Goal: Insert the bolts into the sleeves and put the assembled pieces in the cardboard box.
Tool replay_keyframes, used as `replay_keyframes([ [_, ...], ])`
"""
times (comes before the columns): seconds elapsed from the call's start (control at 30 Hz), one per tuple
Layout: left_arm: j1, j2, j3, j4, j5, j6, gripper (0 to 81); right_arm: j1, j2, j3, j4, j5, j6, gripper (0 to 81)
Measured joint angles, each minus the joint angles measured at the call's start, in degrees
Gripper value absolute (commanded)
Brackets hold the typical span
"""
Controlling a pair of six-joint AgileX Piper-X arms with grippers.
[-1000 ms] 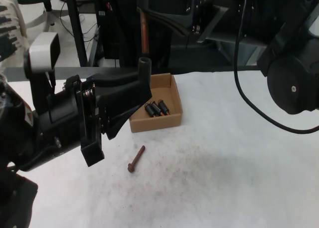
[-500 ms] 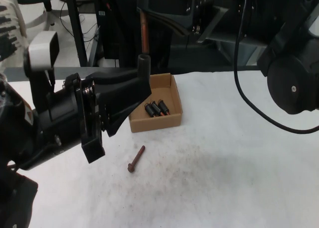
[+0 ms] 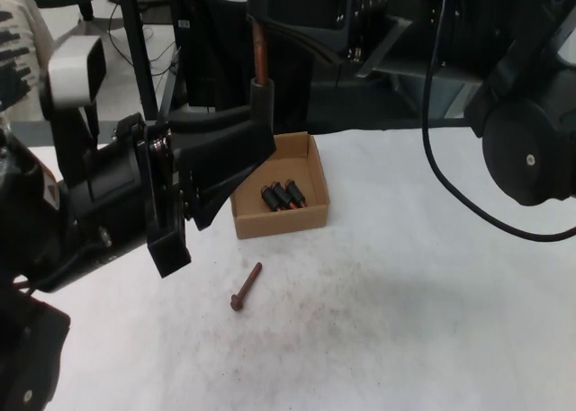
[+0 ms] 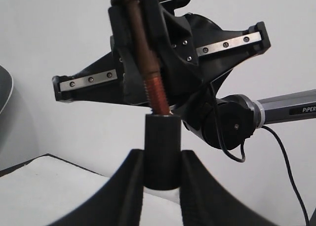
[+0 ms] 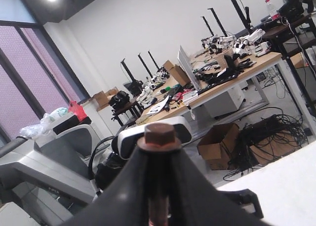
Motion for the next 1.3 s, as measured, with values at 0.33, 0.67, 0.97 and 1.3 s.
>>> replay_keyframes([
  [0.33,2.18,0.00,0.00,-0.10,-1.04,-0.26,0.2,0.00,0.00,0.00,0.00,0.23,-0.80,0.8],
  [0.67,3.70,-0.16,0.00,-0.81,-0.01,-1.88,0.2,1.21,0.00,-0.10,0.00,1.83,-2.32,0.8],
  [0.97,3.77,-0.51,0.00,-1.24,-0.11,-2.02,0.2,2.81,0.00,-0.21,-0.43,3.12,-3.05,0.8],
  [1.3,3.77,-0.51,0.00,-1.83,-0.62,-2.02,0.2,2.87,-0.45,-0.21,-0.43,2.62,-3.13,0.8],
])
